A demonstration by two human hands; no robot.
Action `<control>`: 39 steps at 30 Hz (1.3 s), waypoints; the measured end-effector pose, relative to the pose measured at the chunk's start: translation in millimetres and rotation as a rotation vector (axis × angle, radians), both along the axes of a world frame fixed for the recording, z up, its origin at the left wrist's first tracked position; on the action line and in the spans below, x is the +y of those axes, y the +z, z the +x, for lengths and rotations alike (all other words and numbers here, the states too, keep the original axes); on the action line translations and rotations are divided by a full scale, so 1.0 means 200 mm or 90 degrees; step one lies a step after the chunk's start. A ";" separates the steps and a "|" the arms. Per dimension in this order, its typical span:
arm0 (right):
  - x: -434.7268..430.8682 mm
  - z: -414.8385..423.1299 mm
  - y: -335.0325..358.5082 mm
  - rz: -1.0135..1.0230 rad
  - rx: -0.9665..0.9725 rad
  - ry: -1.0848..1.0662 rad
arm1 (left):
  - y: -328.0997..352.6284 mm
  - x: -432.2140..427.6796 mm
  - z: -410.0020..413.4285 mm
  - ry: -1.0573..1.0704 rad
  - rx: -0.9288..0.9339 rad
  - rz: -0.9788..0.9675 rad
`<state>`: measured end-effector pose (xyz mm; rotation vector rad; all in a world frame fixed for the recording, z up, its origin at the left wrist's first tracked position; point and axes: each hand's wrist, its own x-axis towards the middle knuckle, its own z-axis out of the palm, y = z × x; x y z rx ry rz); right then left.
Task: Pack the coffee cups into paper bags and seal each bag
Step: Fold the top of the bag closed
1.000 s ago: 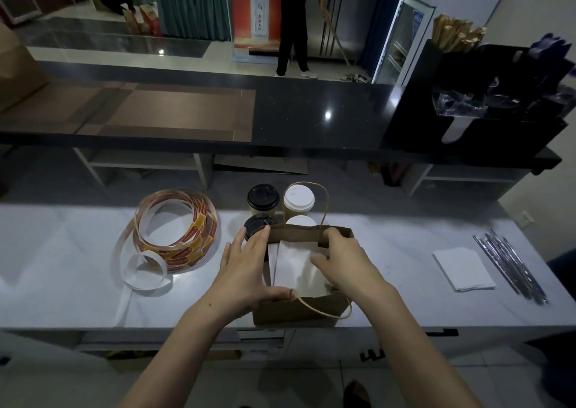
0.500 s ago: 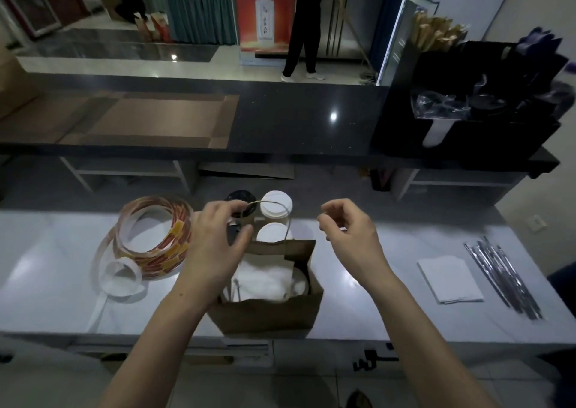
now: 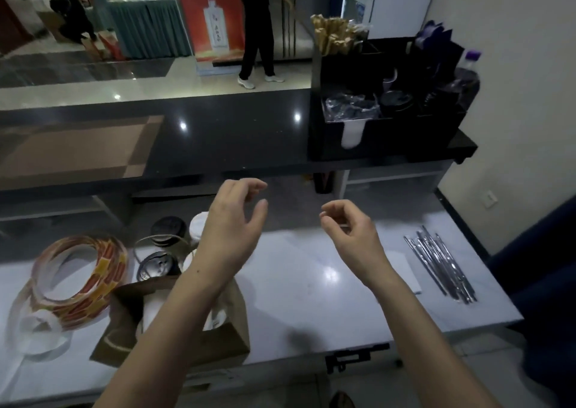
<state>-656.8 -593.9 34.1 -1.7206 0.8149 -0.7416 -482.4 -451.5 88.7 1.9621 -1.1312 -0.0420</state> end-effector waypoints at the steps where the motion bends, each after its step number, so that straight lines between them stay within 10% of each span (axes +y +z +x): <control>1: -0.03 -0.03 -0.02 0.000 0.004 -0.011 | -0.03 -0.05 -0.03 -0.009 0.002 0.009; 17: -0.68 -0.71 -0.49 0.017 0.109 -0.203 | -0.65 -0.88 -0.65 -0.186 0.094 0.166; 39: -0.94 -0.94 -1.07 -0.168 0.576 -0.176 | -1.30 -0.97 -0.85 -0.265 0.029 0.454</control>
